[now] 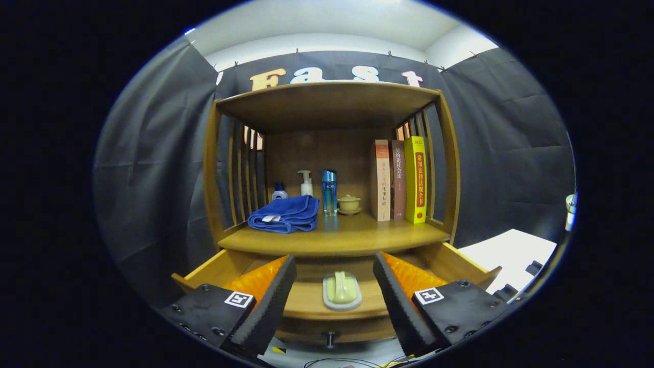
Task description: Pull open the drawer, take out the items inside it, and place them on the countertop above the cabinet.
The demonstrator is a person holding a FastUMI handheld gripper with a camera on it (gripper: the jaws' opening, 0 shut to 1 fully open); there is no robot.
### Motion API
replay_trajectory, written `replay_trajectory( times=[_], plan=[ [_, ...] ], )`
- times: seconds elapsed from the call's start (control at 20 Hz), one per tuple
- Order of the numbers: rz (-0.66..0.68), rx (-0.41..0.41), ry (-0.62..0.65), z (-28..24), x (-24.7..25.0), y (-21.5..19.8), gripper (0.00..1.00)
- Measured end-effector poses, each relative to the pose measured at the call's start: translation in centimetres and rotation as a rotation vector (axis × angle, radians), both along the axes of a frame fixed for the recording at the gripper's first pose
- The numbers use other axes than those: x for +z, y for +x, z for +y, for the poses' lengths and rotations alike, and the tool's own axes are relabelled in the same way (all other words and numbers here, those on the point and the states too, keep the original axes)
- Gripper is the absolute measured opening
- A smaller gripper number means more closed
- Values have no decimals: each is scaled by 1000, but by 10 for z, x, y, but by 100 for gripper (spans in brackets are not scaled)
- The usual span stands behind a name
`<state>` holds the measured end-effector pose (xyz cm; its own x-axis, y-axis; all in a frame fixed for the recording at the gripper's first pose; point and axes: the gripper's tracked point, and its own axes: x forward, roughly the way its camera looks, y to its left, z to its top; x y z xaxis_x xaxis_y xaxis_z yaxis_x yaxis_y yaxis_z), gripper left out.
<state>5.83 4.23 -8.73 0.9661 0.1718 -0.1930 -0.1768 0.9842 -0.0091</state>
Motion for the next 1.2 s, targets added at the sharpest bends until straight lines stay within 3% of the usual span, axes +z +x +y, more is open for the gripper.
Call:
replay_trajectory(
  times=[0.25,0.55,0.95,1.2],
  plan=[
    [258,-4,-81,-8,-51,67,99],
    [499,65,-237,5,-145,77,99],
    [641,66,-282,15,-199,90,99],
    [709,66,-283,13,-210,88,93]
  ],
)
